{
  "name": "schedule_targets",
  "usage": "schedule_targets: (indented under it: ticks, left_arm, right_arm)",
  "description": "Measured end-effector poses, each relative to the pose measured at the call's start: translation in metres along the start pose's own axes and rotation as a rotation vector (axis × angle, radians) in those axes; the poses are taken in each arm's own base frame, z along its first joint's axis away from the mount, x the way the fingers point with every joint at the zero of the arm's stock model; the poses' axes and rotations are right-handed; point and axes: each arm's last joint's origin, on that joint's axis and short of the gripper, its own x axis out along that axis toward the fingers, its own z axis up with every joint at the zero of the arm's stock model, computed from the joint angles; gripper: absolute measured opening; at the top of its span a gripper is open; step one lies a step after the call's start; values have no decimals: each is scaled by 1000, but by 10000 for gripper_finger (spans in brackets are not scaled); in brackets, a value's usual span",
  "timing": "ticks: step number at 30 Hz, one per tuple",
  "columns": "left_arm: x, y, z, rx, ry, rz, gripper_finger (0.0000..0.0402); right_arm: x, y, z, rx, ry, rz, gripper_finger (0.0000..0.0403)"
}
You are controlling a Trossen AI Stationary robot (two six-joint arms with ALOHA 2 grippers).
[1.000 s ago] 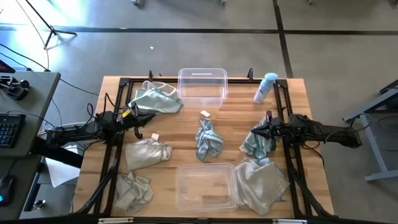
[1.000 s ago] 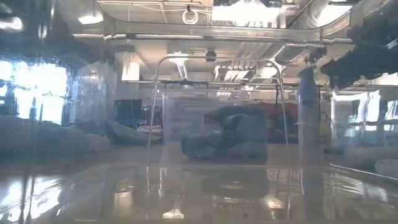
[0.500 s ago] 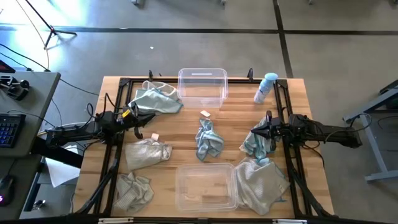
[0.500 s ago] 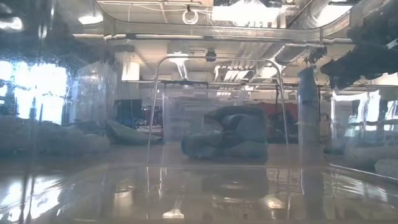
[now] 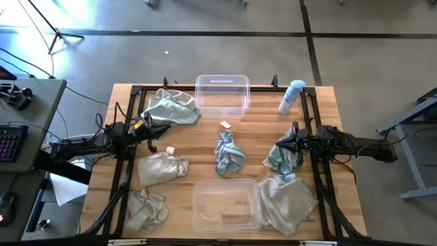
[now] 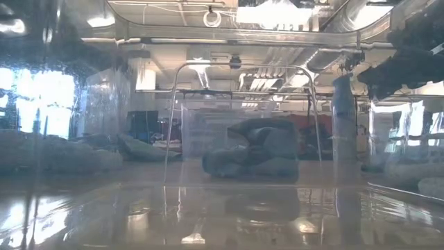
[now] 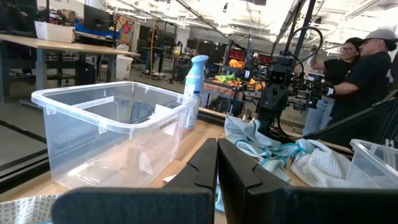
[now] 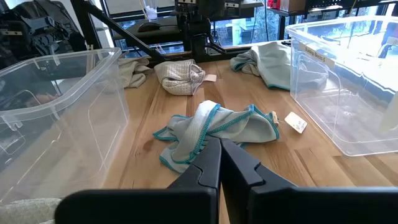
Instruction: Sort microfiber towel by color & place in baskets
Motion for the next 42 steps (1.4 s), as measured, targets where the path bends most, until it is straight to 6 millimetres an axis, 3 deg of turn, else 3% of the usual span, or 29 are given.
schedule_targets:
  ticks: [42]
  left_arm:
    - [0,1,3,-8,-39,29,0]
  right_arm:
    - [0,0,0,0,0,0,0]
